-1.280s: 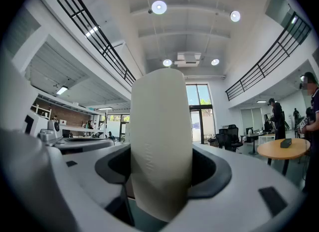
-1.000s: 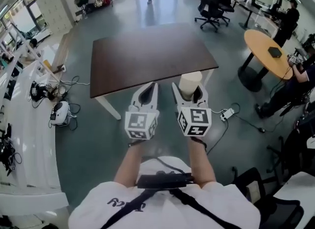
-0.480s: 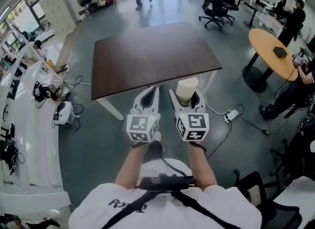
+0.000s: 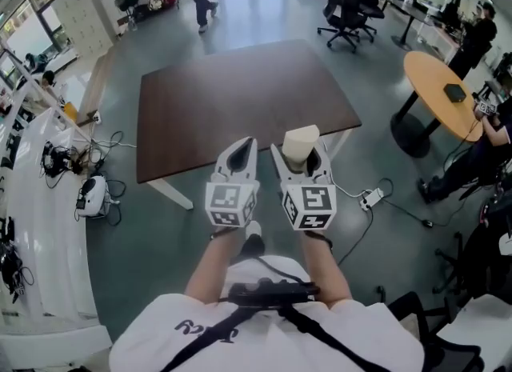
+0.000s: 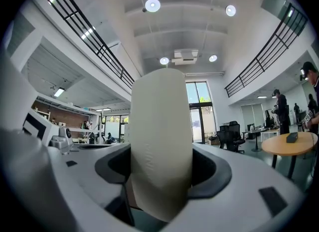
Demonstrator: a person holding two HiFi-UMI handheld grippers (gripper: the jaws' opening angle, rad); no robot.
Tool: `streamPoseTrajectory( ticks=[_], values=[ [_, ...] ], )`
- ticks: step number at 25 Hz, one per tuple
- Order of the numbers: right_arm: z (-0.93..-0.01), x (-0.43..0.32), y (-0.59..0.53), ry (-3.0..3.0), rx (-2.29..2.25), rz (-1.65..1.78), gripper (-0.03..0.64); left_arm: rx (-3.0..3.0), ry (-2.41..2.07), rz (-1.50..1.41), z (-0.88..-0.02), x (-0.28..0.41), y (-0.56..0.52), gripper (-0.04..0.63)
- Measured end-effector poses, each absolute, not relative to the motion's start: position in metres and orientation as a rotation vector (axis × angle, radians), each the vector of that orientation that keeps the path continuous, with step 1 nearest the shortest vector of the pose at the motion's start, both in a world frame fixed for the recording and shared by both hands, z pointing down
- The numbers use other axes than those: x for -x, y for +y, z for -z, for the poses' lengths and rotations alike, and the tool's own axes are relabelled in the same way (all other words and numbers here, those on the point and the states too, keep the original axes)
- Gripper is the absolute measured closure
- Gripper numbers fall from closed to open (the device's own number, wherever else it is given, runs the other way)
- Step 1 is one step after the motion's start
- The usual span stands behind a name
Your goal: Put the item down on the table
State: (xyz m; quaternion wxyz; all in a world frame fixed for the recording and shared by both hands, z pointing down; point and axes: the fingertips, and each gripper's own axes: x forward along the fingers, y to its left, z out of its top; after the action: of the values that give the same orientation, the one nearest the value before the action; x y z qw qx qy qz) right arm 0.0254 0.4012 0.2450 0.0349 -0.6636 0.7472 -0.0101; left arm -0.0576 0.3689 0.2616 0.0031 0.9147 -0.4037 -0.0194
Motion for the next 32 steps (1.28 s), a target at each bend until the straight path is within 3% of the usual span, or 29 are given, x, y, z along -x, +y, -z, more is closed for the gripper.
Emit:
streamPoseTrajectory(
  ticks=[10, 19, 32],
  values=[
    [-0.236, -0.027, 0.244, 2.357, 2.042, -0.024, 0.296, -2.84, -1.295, 0.168, -0.242, 0.053, 0.206, 0.583],
    [-0.282, -0.011, 0.142, 2.428, 2.019, 0.075, 0.296, -2.754, -1.343, 0.104, -0.289, 0.072, 0.106, 0.583],
    [-0.359, -0.078, -0.041, 2.541, 1.977, 0.258, 0.296, -2.657, -1.372, -0.039, -0.356, 0.011, -0.052, 0.583]
  ],
)
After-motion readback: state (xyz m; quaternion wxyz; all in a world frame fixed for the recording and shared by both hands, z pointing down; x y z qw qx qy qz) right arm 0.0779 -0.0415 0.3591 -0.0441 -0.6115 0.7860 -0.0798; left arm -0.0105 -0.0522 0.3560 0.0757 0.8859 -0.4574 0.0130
